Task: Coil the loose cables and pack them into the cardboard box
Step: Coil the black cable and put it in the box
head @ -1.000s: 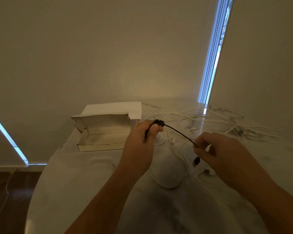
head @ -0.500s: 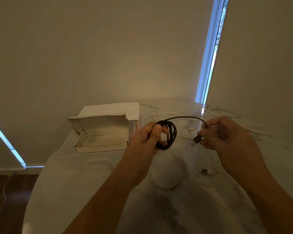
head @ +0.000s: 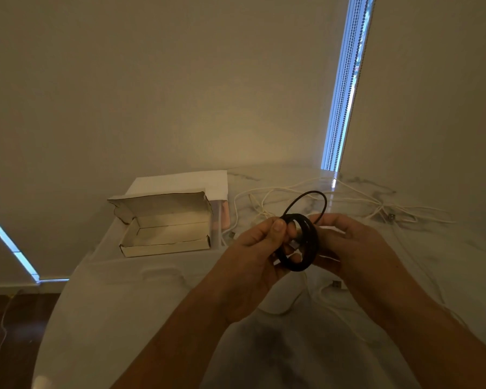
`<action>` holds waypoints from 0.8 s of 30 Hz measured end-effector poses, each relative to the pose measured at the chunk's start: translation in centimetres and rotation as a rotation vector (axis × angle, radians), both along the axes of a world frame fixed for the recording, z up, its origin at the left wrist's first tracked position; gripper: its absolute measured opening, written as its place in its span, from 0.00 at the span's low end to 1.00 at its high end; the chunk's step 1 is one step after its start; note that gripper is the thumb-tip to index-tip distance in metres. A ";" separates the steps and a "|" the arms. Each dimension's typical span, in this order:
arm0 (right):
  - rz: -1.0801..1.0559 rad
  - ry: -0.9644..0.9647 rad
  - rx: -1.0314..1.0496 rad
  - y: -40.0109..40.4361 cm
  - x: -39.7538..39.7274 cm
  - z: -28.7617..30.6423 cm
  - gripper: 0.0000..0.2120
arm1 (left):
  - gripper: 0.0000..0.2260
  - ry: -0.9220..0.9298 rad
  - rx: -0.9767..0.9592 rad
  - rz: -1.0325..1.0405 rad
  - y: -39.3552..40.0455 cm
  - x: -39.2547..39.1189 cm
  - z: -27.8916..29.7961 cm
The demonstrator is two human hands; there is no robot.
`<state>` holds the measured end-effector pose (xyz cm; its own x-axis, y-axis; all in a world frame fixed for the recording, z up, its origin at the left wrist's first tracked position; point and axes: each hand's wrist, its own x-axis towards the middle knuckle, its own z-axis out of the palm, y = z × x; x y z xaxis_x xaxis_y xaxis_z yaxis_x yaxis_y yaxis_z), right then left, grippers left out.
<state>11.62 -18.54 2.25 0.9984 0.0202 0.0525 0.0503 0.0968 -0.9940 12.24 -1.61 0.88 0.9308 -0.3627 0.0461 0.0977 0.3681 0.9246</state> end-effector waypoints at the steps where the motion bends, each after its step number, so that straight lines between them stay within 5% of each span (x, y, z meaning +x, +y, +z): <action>1: 0.030 0.018 0.005 0.0 0.0 -0.1 0.07 | 0.10 0.003 0.001 0.000 0.0 0.0 0.0; 12: 0.178 0.205 0.101 0.6 0.0 -0.1 0.14 | 0.12 -0.017 0.027 0.060 -0.1 0.4 -0.5; 24: 0.153 -0.046 -0.195 0.6 -0.4 -0.2 0.14 | 0.12 -0.212 0.195 0.226 -0.2 0.9 -1.0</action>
